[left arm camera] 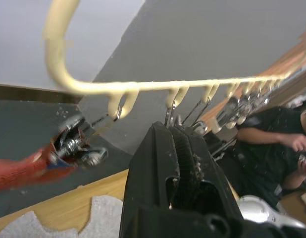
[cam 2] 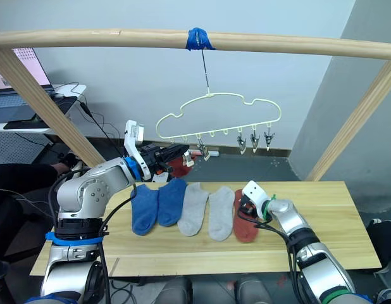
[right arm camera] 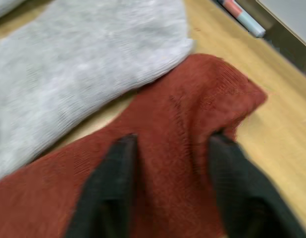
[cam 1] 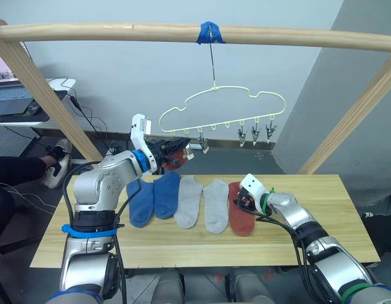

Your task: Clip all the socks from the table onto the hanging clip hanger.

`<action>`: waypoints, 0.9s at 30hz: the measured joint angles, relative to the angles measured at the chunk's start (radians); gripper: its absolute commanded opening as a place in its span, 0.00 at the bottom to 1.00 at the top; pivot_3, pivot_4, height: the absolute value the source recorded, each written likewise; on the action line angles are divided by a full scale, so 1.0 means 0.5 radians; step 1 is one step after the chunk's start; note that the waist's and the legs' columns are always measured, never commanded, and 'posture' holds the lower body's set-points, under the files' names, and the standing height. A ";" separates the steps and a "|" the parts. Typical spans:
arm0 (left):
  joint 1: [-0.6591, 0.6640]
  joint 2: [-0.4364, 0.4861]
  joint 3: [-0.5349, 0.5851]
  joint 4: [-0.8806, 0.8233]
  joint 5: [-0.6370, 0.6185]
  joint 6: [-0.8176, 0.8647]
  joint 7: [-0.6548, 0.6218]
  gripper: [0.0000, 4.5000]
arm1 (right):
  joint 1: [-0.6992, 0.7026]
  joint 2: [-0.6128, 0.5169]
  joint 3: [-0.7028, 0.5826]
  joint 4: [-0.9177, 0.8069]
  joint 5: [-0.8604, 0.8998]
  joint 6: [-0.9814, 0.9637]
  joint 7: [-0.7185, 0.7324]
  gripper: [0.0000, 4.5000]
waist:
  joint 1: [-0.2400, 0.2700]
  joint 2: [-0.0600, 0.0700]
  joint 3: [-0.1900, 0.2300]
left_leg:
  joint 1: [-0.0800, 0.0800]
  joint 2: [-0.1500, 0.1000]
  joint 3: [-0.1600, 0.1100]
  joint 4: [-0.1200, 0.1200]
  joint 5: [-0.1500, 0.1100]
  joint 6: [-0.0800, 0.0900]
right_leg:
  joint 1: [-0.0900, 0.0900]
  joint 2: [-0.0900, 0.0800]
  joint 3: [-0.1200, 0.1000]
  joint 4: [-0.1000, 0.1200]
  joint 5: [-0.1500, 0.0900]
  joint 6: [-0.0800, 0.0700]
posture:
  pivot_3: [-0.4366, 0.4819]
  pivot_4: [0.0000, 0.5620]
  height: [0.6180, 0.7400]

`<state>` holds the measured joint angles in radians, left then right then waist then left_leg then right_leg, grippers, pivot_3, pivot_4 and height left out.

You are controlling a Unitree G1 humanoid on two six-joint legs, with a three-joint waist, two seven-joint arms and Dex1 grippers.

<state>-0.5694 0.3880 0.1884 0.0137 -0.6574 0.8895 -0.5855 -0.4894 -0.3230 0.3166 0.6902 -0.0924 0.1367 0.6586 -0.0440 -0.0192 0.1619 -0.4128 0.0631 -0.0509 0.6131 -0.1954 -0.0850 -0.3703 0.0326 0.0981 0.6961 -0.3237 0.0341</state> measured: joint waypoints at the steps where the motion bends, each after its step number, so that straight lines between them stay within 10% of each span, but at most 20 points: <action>1: -0.003 -0.009 0.018 0.000 -0.025 0.027 0.016 0.00 | 0.036 -0.015 0.003 -0.057 -0.010 0.004 0.009 0.18 | 0.005 0.000 0.000 | 0.000 0.000 0.000 0.000 0.000 0.000 | 0.000 0.000 0.000 0.000 0.000 0.000 | 0.54 0.27 1.00; 4: -0.008 -0.037 0.074 0.001 -0.104 0.112 0.045 0.00 | 0.151 -0.067 0.002 -0.225 -0.022 0.021 0.039 0.02 | 0.013 0.000 0.000 | 0.000 0.000 0.000 0.000 0.000 0.000 | -0.001 0.000 0.001 0.000 -0.001 0.001 | 0.53 0.27 1.00; 17: -0.111 -0.085 0.435 0.217 -0.640 0.711 0.215 0.00 | 0.414 -0.129 -0.075 -1.930 0.402 0.904 0.275 0.02 | -0.005 0.000 0.003 | -0.006 0.001 -0.003 -0.001 0.000 0.000 | -0.006 0.001 -0.002 -0.001 -0.003 0.005 | 0.49 0.28 1.00; 27: -0.131 -0.086 0.418 0.227 -0.651 0.702 0.233 0.00 | 0.251 -0.007 -0.126 -2.162 0.678 1.341 0.149 0.02 | -0.002 -0.001 0.003 | -0.008 0.000 -0.002 -0.002 0.000 -0.001 | -0.008 0.000 -0.001 -0.004 -0.003 0.005 | 0.49 0.28 1.00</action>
<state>-0.6348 0.3449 0.3973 0.1270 -0.9827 1.2406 -0.4688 -0.3639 -0.3264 0.2537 -0.3910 0.2467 0.8074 0.7332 -0.0450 -0.0197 0.1636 -0.4166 0.0630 -0.0519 0.6122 -0.1952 -0.0856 -0.3741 0.0325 0.0974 0.6942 -0.3252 0.0366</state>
